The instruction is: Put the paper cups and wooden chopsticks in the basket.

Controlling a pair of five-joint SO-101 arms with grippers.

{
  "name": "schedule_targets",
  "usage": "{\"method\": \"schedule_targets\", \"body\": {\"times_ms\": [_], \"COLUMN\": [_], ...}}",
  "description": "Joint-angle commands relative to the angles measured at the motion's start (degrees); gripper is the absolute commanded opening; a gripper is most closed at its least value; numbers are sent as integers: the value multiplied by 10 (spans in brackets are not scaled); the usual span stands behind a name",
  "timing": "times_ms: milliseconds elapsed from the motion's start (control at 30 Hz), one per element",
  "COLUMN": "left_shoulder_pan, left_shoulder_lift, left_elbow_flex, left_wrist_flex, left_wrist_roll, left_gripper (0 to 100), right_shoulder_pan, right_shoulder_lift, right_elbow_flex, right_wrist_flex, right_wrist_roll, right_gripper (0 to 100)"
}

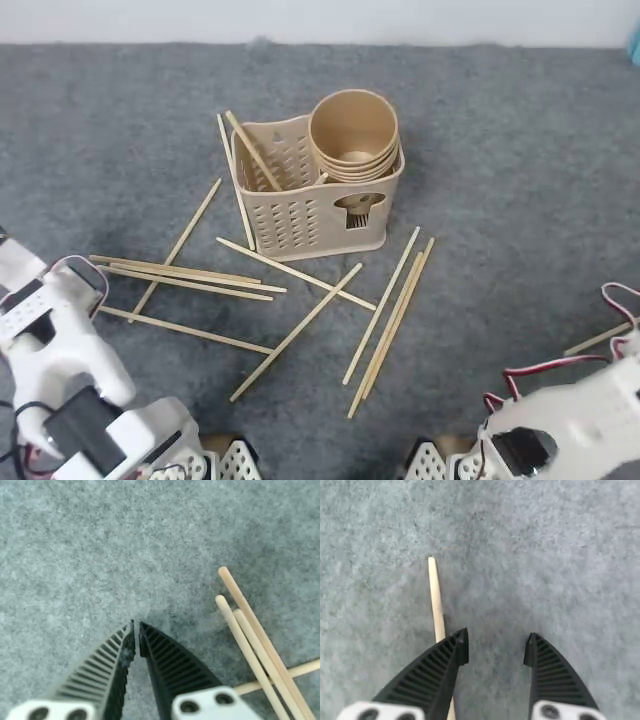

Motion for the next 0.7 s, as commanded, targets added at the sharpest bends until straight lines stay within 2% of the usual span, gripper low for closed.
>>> {"method": "schedule_targets", "body": {"times_ms": [0,167,233,333,667], "left_shoulder_pan": [2,2,3,3,3], "left_shoulder_lift": [1,1,1,1,1], "left_elbow_flex": [-22,-22,-22,-22,-22], "left_wrist_flex": [-11,-11,-11,-11,-11], "left_wrist_roll": [1,1,1,1,1], "left_gripper": [13,13,13,13,13], "right_shoulder_pan": [5,5,5,4,5], "right_shoulder_lift": [12,-2,-6,-8,-26], "right_elbow_flex": [-45,-42,-43,-47,-44], "right_wrist_flex": [-13,-13,-1,26,32], "right_wrist_roll": [-6,-6,-6,-5,-3], "right_gripper": [181,0,43,7,6]}}
